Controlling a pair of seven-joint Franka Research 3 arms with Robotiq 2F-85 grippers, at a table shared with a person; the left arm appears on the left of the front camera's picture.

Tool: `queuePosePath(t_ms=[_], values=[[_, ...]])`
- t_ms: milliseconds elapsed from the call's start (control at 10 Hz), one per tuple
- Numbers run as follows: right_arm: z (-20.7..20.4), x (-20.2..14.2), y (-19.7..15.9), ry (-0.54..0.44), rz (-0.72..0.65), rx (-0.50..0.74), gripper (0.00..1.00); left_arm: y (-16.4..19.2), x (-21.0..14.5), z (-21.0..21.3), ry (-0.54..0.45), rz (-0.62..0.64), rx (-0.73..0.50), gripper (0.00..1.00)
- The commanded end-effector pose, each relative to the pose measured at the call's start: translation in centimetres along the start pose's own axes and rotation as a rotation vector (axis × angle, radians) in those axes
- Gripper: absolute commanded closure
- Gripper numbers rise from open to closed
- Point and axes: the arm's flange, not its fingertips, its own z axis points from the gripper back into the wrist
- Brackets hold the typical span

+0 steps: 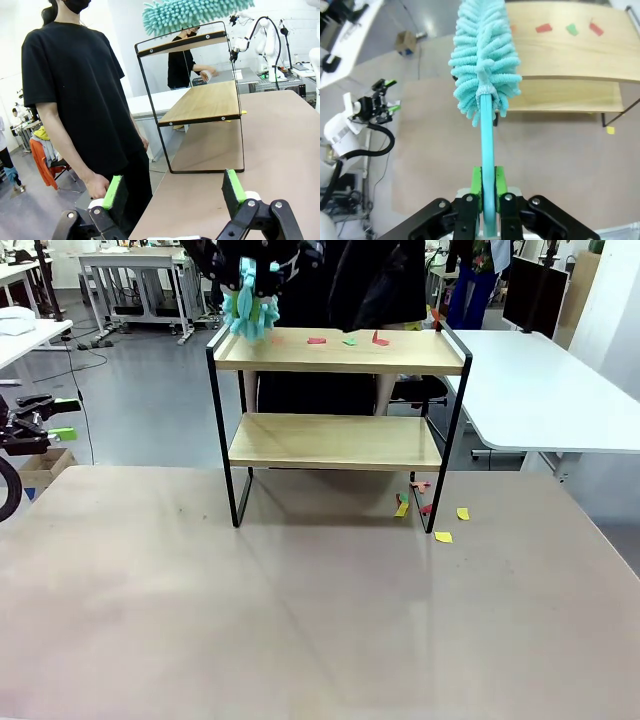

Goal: Clean the shelf.
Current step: Clean the specific section of the Shelf indicated by the human with the Duster.

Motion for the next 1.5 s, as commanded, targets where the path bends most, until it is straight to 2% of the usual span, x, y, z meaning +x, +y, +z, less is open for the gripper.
queuePosePath(t_ms=[0,200,500,900,1000,1100,1400], values=[[-1.3,1.1,3.8,-0.028,-0.026,-0.041,0.87,-0.2,0.4,-0.1,-0.001,-0.005,0.001,0.00],[-2.8,1.0,4.9,-0.062,-0.026,-0.045,0.87,-0.2,0.4,-0.1,-0.001,-0.005,0.001,0.00],[-5.0,0.5,6.4,-0.025,-0.011,-0.051,0.87,-0.2,0.4,-0.1,-0.001,-0.005,0.001,0.00],[-5.1,0.7,5.3,0.004,-0.054,-0.049,0.87,-0.2,0.4,-0.1,-0.001,-0.005,0.001,0.00],[-4.4,0.5,5.6,-0.004,-0.065,-0.001,0.87,-0.2,0.4,-0.1,-0.001,-0.005,0.001,0.00],[-5.8,0.6,5.1,0.010,-0.005,-0.050,0.87,-0.2,0.4,-0.1,-0.001,-0.005,0.001,0.00],[-5.6,0.8,5.2,0.009,-0.013,-0.044,0.87,-0.2,0.4,-0.1,-0.001,-0.005,0.001,0.00]])
